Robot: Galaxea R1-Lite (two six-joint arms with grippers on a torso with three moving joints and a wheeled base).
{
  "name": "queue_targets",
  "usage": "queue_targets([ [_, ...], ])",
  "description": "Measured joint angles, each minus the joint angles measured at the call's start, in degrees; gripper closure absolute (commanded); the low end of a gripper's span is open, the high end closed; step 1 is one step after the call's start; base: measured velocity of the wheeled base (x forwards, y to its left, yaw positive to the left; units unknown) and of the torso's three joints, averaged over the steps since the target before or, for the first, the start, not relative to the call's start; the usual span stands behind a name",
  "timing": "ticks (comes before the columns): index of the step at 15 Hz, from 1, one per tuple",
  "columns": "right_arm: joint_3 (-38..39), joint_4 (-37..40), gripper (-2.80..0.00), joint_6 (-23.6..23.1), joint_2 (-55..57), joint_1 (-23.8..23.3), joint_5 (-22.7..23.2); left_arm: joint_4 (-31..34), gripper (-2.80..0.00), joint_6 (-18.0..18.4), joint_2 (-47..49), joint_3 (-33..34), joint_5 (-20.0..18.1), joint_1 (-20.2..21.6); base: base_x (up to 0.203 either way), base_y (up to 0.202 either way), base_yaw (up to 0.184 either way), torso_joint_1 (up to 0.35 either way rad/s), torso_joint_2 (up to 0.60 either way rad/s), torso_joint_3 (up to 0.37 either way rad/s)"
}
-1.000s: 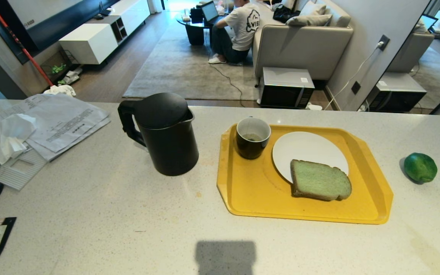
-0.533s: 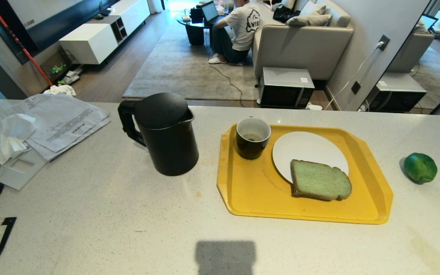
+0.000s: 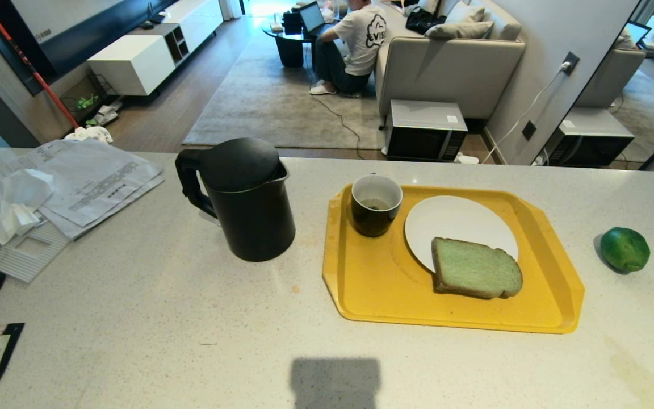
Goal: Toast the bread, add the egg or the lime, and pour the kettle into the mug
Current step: Pick up the bread slice
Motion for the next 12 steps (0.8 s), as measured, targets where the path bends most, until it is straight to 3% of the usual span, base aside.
queue_targets([
  [8,-0.9,0.68,0.0,-4.13,0.06,0.0,0.85,-0.02,0.0,0.03,0.0,0.0,0.0,0.0,0.0,0.0,0.0,0.0,0.0,0.0],
  [12,-14.36,6.1,0.0,-2.73,7.24,0.0,2.61,-0.01,0.0,0.03,0.0,0.0,0.0,0.0,0.0,0.0,0.0,0.0,0.0,0.0],
])
